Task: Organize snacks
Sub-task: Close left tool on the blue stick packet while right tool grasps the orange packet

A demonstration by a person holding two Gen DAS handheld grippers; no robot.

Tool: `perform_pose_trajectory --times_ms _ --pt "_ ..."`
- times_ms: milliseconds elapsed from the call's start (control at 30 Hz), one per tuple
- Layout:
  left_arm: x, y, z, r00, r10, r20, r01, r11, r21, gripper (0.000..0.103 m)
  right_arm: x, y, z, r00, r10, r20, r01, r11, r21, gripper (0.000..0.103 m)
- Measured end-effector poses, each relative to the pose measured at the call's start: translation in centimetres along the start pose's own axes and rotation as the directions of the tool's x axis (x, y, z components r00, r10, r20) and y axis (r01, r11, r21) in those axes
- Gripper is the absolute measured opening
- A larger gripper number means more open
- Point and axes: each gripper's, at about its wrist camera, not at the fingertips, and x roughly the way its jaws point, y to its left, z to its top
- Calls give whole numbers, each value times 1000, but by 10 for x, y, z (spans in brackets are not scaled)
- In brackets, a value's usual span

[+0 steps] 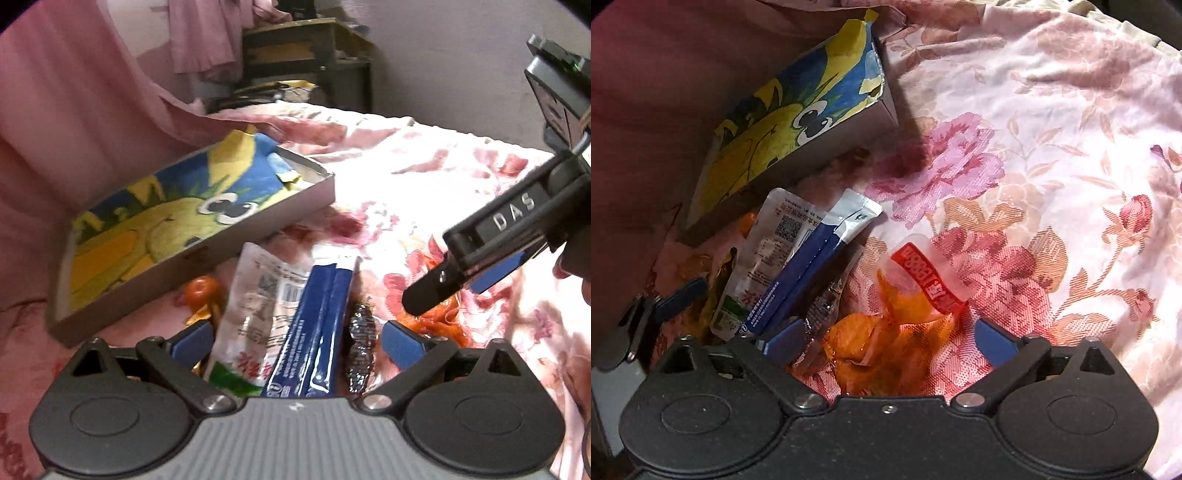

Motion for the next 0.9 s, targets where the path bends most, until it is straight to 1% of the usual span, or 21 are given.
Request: perform_pose_trajectory --times_ms 67,133,267,300,367,400,467,533,600,633,667,767,833,867,900 --pt "5 6 0 1000 -31 -5 31 999 -13 95 3 0 0 1000 -2 -6 2 1000 5 90" --pt "10 12 0 999 -52 -14 52 998 -33 91 5 -1 0 1000 -2 -4 2 1000 12 83" --pt "19 18 2 995 -91 -36 88 994 -59 78 7 2 -1 1000 7 4 -7 1000 3 78" --pt "21 18 3 995 -87 -47 84 995 -61 76 8 3 -1 1000 8 6 -8 1000 -2 77" --pt "26 16 4 995 -78 -67 75 996 -50 66 10 5 -2 1000 7 2 -7 1000 -6 73" --pt "27 15 5 994 -77 -74 74 996 -39 64 11 6 -2 1000 7 0 -7 1000 -8 70" --pt "30 12 6 993 -76 -93 75 997 -18 61 13 6 -3 1000 12 2 -12 1000 -7 68" --pt "33 9 6 991 -67 -112 66 998 -8 60 14 7 -3 1000 11 7 -11 1000 -13 66" --pt "34 9 7 990 -69 -124 66 997 -26 59 17 9 -3 1000 9 6 -9 1000 -16 65" --pt "34 10 8 989 -76 -128 72 997 -39 55 18 9 -3 1000 10 5 -10 1000 -12 65" --pt "33 11 7 988 -85 -130 78 995 -54 45 19 8 -3 1000 10 3 -10 1000 -9 65" --pt "33 8 6 988 -54 -147 45 997 -64 43 19 8 -3 1000 23 5 -23 1000 -6 62" --pt "31 5 6 987 -38 -153 27 997 -72 41 19 7 -4 999 44 1 -44 999 2 53" --pt "30 4 7 987 -28 -156 15 997 -81 39 19 6 -3 998 57 0 -57 998 9 50" --pt "28 3 7 988 -15 -157 0 996 -94 38 18 6 -3 998 69 0 -69 998 11 45"
